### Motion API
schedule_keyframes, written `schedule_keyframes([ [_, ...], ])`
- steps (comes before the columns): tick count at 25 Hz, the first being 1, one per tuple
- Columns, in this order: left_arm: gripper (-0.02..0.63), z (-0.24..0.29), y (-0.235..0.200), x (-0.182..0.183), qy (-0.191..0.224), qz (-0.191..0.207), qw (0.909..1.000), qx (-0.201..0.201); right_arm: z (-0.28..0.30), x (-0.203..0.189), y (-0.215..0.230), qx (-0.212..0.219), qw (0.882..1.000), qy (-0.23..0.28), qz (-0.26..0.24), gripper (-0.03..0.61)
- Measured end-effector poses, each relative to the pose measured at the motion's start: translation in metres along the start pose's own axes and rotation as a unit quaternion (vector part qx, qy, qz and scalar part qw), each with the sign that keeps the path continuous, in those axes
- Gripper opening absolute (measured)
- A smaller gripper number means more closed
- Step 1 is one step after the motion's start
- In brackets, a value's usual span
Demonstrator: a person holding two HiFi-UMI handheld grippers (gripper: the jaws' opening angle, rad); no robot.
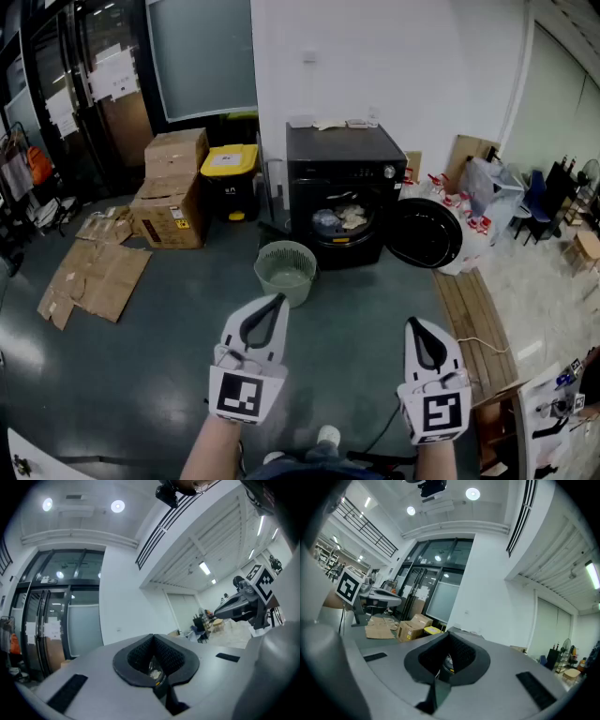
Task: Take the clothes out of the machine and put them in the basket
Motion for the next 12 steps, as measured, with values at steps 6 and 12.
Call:
schedule_keyframes([
  [6,-0.003,-0.034,-0.036,0.006,-0.001,-0.008,0.9993,0.038,-0.011,0.023,-0.017,-0.010,1.000,0.010,-0.017,-0.002],
  [12,-0.003,-0.043,-0.050,0.010,0.005,-0.007,0.9991,0.042,-0.014,0.030,-0.026,-0.027,0.999,0.020,0.000,-0.002],
])
Point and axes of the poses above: the fingertips, and each gripper's own axes: z forward along the fingers, y to its right, x out of its top, the point moved 7 cm from there along -z, backward along the fingers, and after that the axes turned 2 degrees about -z, right-handed, at the moved point
